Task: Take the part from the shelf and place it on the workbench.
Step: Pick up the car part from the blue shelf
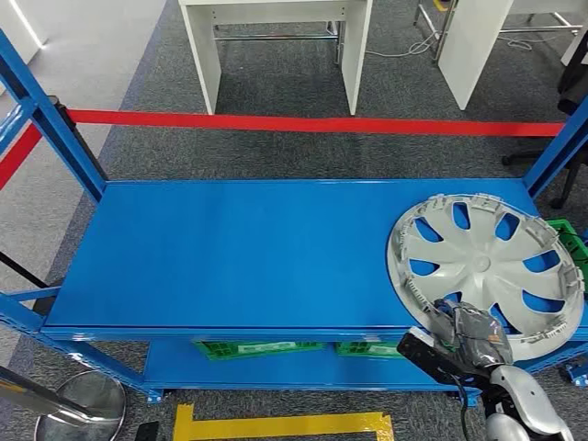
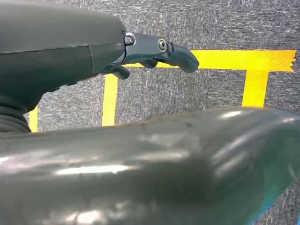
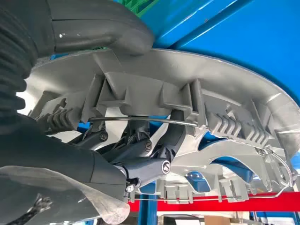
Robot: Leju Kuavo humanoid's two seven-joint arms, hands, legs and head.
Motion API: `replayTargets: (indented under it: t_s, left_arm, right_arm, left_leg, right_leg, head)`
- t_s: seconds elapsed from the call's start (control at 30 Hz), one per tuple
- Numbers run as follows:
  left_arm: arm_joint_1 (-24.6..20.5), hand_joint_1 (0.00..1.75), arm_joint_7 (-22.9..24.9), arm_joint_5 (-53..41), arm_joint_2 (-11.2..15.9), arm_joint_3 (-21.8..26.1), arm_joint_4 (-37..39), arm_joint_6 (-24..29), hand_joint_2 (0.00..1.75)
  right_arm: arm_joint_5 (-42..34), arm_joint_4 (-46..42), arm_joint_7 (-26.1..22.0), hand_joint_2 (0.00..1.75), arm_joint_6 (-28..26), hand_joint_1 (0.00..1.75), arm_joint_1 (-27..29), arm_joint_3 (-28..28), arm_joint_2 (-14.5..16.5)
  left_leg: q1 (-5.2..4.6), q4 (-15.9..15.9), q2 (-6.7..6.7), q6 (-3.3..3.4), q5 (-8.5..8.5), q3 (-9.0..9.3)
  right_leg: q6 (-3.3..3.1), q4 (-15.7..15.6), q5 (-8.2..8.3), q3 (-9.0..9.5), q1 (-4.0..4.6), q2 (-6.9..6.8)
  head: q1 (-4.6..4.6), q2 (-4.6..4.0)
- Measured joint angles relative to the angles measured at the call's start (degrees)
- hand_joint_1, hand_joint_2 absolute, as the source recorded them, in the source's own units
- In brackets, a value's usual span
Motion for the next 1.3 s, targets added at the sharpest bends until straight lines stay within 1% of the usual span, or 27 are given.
replayTargets:
  t_s: [0.13,0.23,0.4,0.63,0.83,1.03,1.3]
  left_arm:
    - [0.0,0.00,0.0,-0.1,0.0,0.1,0.0,-0.2,0.00]
    - [0.0,0.00,-0.1,-0.5,0.0,0.4,0.0,-0.4,0.00]
    - [0.0,0.00,-0.2,-1.1,0.0,0.8,0.0,-0.6,0.00]
    - [0.0,0.00,-0.2,-1.2,0.0,1.0,0.0,-0.7,0.00]
    - [-0.1,0.00,-0.7,-1.7,0.1,1.0,0.0,-1.5,0.00]
    - [-0.1,0.00,-0.9,-2.0,0.1,1.2,0.0,-2.0,0.00]
    - [-0.2,0.00,-0.9,-2.2,0.1,1.4,0.0,-2.5,0.00]
  right_arm:
    - [0.4,-0.1,-1.1,1.75,-1.2,1.75,0.4,-0.2,0.0]
    - [1.5,-0.5,-2.8,1.75,-3.1,1.75,0.9,-0.5,0.0]
    - [3.0,-2.5,-5.0,1.75,-5.2,1.75,2.5,-1.4,0.0]
    - [3.3,-4.0,-5.6,1.75,-5.7,1.75,3.7,-1.8,0.0]
    - [5.7,-6.2,-7.3,1.75,-7.1,1.75,4.2,-2.4,-0.1]
    - [7.2,-10.2,-7.8,1.75,-7.1,1.75,4.5,-3.2,-1.1]
    - [7.8,-12.7,-7.9,1.75,-7.1,1.75,5.3,-3.7,-2.2]
  left_leg:
    - [0.00,0.0,0.00,0.00,0.00,-0.04]
    - [0.00,0.0,-0.01,-0.01,0.05,-0.15]
    - [0.00,0.0,-0.02,0.00,0.07,-0.35]
    - [0.00,0.0,-0.02,0.00,0.07,-0.59]
    - [0.00,0.0,-0.02,0.00,0.07,-0.75]
    - [0.00,0.0,-0.02,0.00,0.07,-0.80]
    - [-0.01,0.0,-0.02,0.00,0.07,-0.85]
  right_leg:
    - [0.00,0.0,0.01,0.13,0.00,-0.02]
    - [0.03,0.0,0.07,0.38,0.00,-0.02]
    - [0.05,0.0,0.09,0.24,-0.01,-0.02]
    - [0.05,0.0,0.09,-0.01,-0.01,-0.02]
    - [0.05,0.0,0.09,-0.16,-0.01,-0.02]
    - [0.05,0.0,0.09,-0.21,-0.01,-0.02]
    - [0.05,0.0,0.09,-0.25,-0.02,-0.02]
  head:
    - [0.00,0.00]
    - [-0.01,0.00]
    - [-0.01,0.00]
    - [0.00,0.00]
    - [-0.01,0.00]
    - [0.00,0.00]
    - [0.00,0.00]
